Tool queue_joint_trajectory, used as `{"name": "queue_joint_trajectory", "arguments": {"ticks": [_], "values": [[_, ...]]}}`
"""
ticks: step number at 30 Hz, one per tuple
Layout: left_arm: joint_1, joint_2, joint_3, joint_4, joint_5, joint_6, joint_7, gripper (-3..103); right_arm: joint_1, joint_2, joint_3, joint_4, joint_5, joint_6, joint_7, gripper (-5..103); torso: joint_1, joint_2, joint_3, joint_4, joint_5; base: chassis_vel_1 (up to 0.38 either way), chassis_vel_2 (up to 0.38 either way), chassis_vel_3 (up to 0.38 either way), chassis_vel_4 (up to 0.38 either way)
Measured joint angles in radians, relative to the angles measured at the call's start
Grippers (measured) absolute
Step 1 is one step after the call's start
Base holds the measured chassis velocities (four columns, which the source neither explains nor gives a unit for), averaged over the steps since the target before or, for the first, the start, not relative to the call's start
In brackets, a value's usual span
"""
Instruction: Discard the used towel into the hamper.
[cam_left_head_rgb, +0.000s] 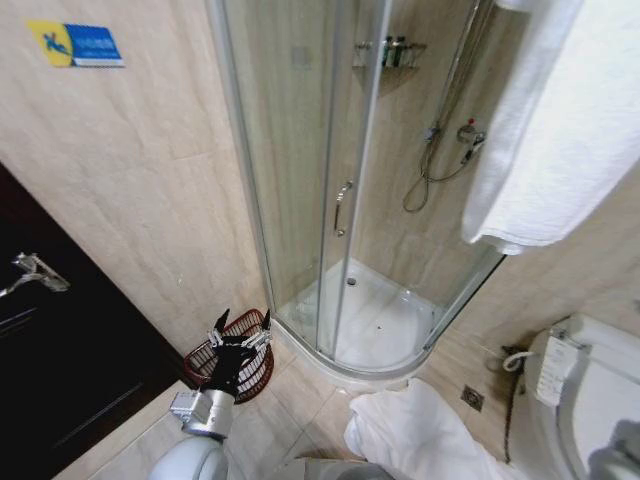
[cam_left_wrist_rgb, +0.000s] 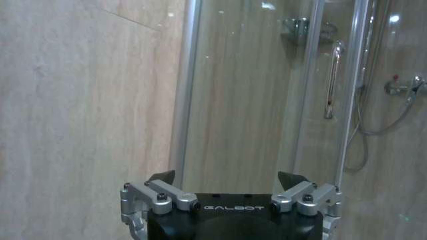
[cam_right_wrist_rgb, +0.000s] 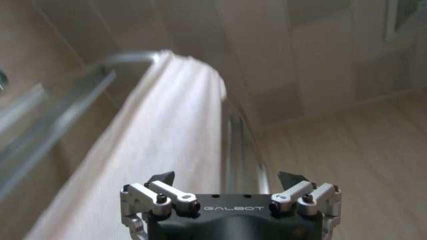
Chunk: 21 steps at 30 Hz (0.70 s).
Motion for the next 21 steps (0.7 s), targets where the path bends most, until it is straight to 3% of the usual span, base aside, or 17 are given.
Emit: {"name": "queue_joint_trajectory", "arguments": {"ticks": [2, 15, 20, 21], "values": [[0.000, 0.000, 0.000, 0.000, 0.000, 0.000, 0.000, 100, 0.033, -0.063, 0.025, 0.000, 0.046, -0.012, -0.009, 100, 0.000, 0.000, 0.000, -0.0003, -0.0006, 0.066, -0.008, -0.037, 0.030], [0.000, 0.000, 0.000, 0.000, 0.000, 0.000, 0.000, 100, 0.181, -0.225, 0.053, -0.039, 0.132, -0.107, -0.013, 100, 0.000, 0.000, 0.000, -0.0005, 0.0006, 0.036, 0.046, 0.016, 0.011], [0.000, 0.000, 0.000, 0.000, 0.000, 0.000, 0.000, 100, 0.243, -0.317, 0.070, -0.087, 0.159, -0.157, -0.005, 100, 0.000, 0.000, 0.000, -0.0004, 0.0002, 0.053, 0.052, 0.065, 0.069], [0.000, 0.000, 0.000, 0.000, 0.000, 0.000, 0.000, 100, 0.266, -0.363, 0.079, -0.106, 0.176, -0.180, 0.008, 100, 0.000, 0.000, 0.000, -0.0002, -0.0001, 0.046, 0.052, 0.025, 0.064]]}}
